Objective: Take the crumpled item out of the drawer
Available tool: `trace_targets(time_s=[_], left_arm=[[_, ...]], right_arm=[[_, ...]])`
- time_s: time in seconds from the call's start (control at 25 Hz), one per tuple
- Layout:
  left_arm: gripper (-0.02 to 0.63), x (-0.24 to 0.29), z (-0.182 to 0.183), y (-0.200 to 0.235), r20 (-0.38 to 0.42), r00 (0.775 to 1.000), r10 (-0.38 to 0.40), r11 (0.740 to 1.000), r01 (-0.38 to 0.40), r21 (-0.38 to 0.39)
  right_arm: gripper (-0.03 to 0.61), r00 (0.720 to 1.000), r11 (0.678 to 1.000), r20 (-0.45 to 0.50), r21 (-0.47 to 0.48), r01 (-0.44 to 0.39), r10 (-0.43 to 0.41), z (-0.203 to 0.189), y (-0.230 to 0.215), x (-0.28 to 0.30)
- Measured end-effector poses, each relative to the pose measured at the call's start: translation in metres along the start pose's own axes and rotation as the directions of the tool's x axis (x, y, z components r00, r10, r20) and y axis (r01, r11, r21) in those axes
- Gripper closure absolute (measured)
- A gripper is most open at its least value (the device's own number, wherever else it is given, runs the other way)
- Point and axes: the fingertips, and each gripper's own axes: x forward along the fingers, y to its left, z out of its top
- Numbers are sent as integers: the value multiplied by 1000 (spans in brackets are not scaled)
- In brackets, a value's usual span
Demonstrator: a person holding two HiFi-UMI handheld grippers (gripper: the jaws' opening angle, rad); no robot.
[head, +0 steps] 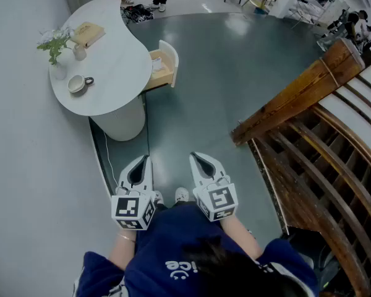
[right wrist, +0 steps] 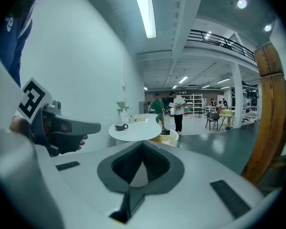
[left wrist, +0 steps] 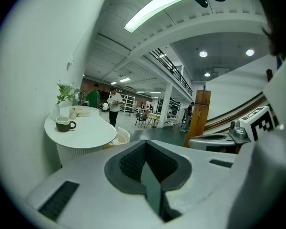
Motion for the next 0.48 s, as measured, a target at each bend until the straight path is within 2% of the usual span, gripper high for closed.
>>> trace_targets(time_s=[0.32, 0.48], left_arm=[[609, 10, 1, -19, 19, 1000, 4, 999, -3, -32], [609, 18, -3, -27, 14, 999, 32, 999, -31, -31]], right_arm=[[571, 998, 997, 22, -46, -65, 66, -7, -9, 1], [571, 995, 995, 19, -44, -92, 93, -12, -19, 4]])
